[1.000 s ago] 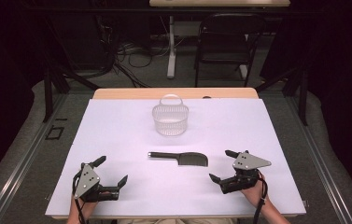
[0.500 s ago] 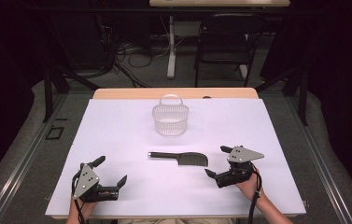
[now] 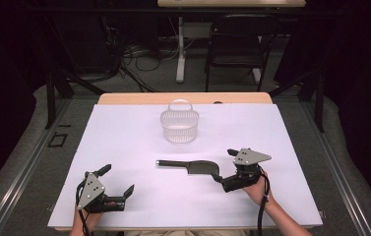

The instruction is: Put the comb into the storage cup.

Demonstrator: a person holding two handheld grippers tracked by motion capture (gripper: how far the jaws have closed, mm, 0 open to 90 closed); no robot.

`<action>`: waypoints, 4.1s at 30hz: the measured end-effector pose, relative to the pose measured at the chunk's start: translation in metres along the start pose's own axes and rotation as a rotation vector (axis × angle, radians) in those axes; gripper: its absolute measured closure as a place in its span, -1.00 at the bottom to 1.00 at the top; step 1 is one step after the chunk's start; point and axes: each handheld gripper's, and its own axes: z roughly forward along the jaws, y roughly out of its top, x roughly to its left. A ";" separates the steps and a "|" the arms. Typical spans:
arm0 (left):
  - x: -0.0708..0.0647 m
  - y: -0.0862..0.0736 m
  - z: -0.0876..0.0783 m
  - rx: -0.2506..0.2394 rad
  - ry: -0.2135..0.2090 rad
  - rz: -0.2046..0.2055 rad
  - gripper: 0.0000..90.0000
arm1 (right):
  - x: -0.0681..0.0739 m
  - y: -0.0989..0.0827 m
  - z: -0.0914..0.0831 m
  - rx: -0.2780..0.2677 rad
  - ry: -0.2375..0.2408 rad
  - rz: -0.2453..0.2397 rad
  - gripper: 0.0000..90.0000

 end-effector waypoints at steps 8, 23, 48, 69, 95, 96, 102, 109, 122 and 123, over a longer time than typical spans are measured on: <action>0.000 0.000 0.000 -0.002 0.001 0.000 -0.99 | 0.000 0.008 0.014 0.019 0.019 -0.006 -1.00; 0.001 0.000 -0.001 -0.005 0.003 -0.003 -0.99 | 0.004 0.021 0.036 0.042 0.056 -0.014 -1.00; 0.002 0.000 -0.001 -0.004 0.001 -0.004 -0.99 | 0.004 0.032 0.072 0.099 0.091 0.001 -0.99; 0.002 0.000 -0.001 -0.005 0.001 -0.007 -0.99 | 0.010 0.044 0.099 0.119 0.105 -0.007 -0.65; 0.003 -0.001 -0.001 -0.005 0.003 -0.005 -0.99 | 0.029 0.058 0.138 0.201 0.117 -0.052 0.90; 0.003 -0.001 -0.001 -0.005 0.002 -0.005 -0.99 | 0.029 0.058 0.140 0.209 0.114 -0.055 0.91; 0.003 -0.001 -0.001 -0.003 0.002 -0.005 -0.99 | 0.031 0.057 0.151 0.253 0.113 -0.044 0.98; 0.003 -0.001 -0.001 -0.005 0.001 -0.008 -0.99 | 0.034 0.057 0.159 0.280 0.112 -0.062 1.00; 0.003 -0.001 -0.001 -0.003 0.002 -0.006 -0.99 | 0.040 0.058 0.173 0.323 0.122 -0.066 1.00; 0.003 -0.001 -0.001 -0.002 0.002 -0.004 -0.99 | 0.040 0.058 0.173 0.324 0.124 -0.064 1.00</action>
